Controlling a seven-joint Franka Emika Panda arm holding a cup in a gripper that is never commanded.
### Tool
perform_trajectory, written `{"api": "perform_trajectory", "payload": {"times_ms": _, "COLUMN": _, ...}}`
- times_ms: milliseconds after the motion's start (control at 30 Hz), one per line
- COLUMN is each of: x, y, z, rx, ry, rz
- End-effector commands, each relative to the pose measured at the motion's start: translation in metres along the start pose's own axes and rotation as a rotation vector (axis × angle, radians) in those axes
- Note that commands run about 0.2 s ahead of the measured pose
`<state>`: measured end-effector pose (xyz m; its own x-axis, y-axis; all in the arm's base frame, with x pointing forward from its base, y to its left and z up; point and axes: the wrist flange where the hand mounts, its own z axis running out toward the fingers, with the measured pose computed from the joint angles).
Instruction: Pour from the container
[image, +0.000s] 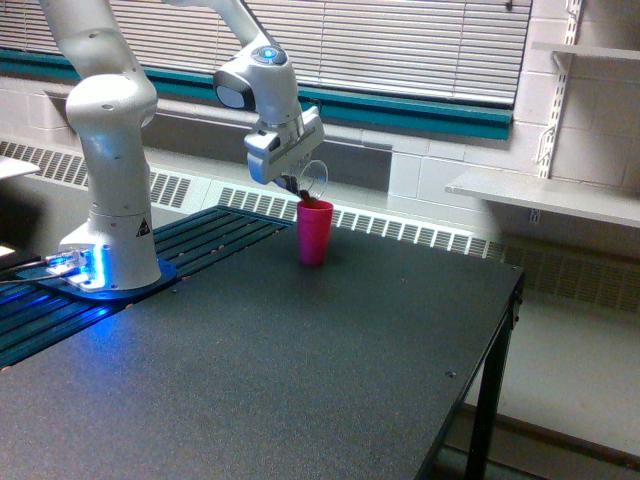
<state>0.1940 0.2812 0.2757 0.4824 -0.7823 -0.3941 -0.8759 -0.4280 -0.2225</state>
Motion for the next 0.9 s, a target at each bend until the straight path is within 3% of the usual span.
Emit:
{"api": "perform_trajectory", "payload": {"times_ms": 33, "x": 0.003, "y": -0.002, "z": -0.003, "rx": 0.002, "ry": -0.008, "rz": -0.011}}
{"api": "perform_trajectory", "payload": {"times_ms": 533, "x": 0.014, "y": -0.007, "z": -0.011, "rx": 0.014, "ry": 0.0, "rz": -0.004}}
{"api": "perform_trajectory", "payload": {"times_ms": 900, "x": 0.013, "y": -0.011, "z": -0.017, "rx": 0.019, "ry": -0.038, "rz": -0.013}}
